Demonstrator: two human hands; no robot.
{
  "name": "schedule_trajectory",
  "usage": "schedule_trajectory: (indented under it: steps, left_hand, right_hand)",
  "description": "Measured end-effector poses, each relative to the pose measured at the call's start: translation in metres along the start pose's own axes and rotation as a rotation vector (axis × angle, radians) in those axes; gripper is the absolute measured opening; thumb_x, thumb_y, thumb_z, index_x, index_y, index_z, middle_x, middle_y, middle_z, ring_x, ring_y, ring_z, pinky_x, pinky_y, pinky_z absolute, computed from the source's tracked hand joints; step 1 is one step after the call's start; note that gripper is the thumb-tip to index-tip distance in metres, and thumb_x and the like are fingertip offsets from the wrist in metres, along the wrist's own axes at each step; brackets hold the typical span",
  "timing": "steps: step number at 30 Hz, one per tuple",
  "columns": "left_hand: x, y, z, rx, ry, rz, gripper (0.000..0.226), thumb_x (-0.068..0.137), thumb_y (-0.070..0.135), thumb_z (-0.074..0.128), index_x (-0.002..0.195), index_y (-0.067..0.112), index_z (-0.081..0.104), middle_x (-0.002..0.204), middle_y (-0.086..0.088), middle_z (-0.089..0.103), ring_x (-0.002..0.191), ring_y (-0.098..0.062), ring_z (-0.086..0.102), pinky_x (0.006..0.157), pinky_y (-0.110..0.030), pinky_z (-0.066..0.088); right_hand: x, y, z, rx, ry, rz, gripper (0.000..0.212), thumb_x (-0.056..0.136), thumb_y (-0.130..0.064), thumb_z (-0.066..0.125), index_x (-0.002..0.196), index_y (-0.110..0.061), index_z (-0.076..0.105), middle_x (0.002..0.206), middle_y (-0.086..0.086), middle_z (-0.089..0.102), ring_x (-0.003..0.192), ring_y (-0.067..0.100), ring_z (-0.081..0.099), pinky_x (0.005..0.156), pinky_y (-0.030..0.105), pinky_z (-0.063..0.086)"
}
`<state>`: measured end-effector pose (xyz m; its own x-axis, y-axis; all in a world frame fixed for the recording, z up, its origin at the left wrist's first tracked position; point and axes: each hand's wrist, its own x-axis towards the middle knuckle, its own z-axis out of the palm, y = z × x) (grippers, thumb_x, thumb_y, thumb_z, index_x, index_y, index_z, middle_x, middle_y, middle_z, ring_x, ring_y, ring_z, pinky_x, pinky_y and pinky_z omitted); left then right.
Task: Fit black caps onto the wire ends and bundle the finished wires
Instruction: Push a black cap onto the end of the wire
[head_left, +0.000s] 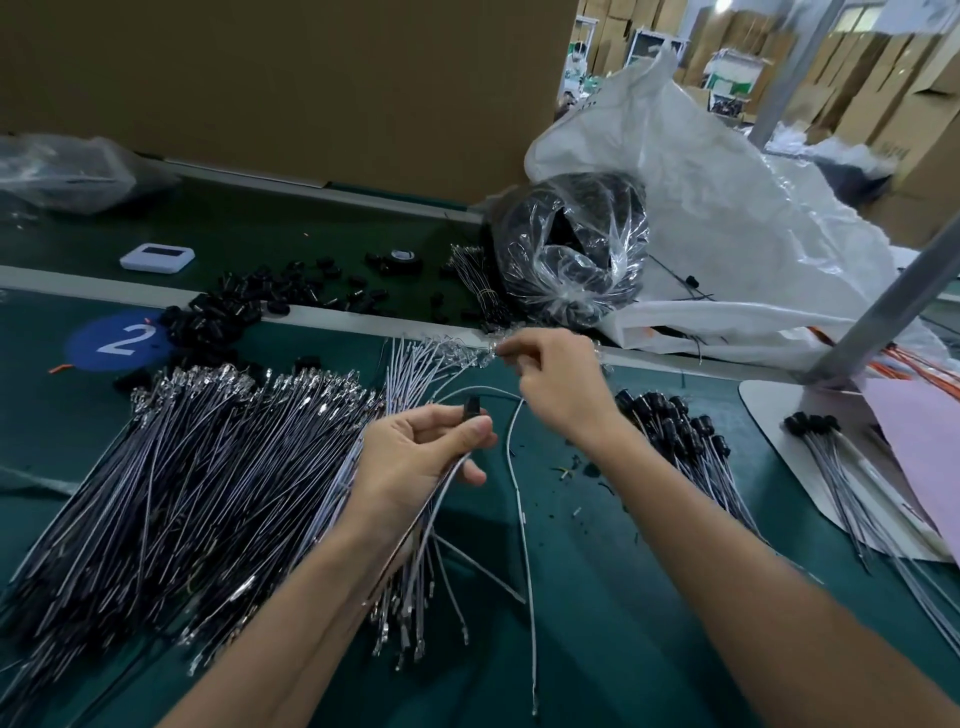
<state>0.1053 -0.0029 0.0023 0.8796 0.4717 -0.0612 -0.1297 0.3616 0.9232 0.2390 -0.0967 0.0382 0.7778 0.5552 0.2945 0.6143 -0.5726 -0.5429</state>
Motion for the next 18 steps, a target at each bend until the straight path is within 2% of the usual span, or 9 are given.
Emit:
schedule_trajectory:
  steps: [3,6,9,12,15,18]
  left_hand:
    - [-0.001,-0.002,-0.002,0.07,-0.011,0.016,0.018,0.058,0.016,0.077,0.074,0.008,0.073,0.07,-0.013,0.074,0.038,-0.014,0.059,0.046,-0.019,0.052]
    - [-0.002,-0.004,-0.002,0.138,-0.035,0.026,0.027,0.062,0.017,0.077,0.083,0.002,0.07,0.071,-0.012,0.074,0.039,-0.014,0.06,0.047,-0.02,0.052]
    - [0.0,-0.004,-0.002,0.139,-0.048,0.034,0.022,0.067,0.012,0.077,0.085,0.001,0.07,0.072,-0.012,0.074,0.04,-0.015,0.06,0.049,-0.02,0.053]
    - [-0.001,-0.004,-0.003,0.134,-0.068,0.039,0.036,0.062,0.02,0.078,0.089,-0.002,0.07,0.075,-0.012,0.075,0.043,-0.016,0.06,0.05,-0.02,0.052]
    - [-0.003,-0.004,-0.003,0.143,-0.079,0.052,0.037,0.06,0.02,0.078,0.089,-0.003,0.07,0.075,-0.012,0.075,0.045,-0.017,0.061,0.049,-0.021,0.052]
    - [-0.003,-0.005,-0.003,0.152,-0.071,0.054,0.04,0.059,0.018,0.079,0.089,-0.007,0.068,0.074,-0.014,0.074,0.043,-0.018,0.061,0.048,-0.022,0.052]
  right_hand:
    - [0.03,0.001,0.024,-0.203,-0.153,-0.011,0.042,0.088,0.007,0.05,0.123,-0.01,0.066,0.12,0.012,0.068,0.105,0.026,0.065,0.096,0.035,0.051]
    - [0.046,0.003,0.043,-0.299,-0.199,0.013,0.029,0.088,0.004,0.054,0.112,-0.003,0.069,0.11,0.02,0.067,0.103,0.037,0.062,0.089,0.046,0.053]
    - [0.051,0.007,0.048,-0.309,-0.137,0.032,0.023,0.084,0.008,0.053,0.101,0.001,0.066,0.102,0.02,0.064,0.097,0.039,0.06,0.079,0.045,0.053]
    - [0.054,0.014,0.048,-0.341,-0.112,0.091,0.026,0.088,0.0,0.056,0.112,-0.007,0.063,0.109,0.016,0.063,0.099,0.036,0.061,0.074,0.039,0.05]
    - [0.052,0.021,0.045,-0.352,-0.082,0.122,0.026,0.091,-0.007,0.057,0.116,-0.012,0.064,0.112,0.012,0.066,0.103,0.032,0.061,0.079,0.038,0.05]
    - [0.039,0.018,0.035,-0.2,0.126,0.048,0.023,0.091,-0.004,0.057,0.112,-0.015,0.059,0.102,0.005,0.068,0.094,0.026,0.063,0.074,0.037,0.049]
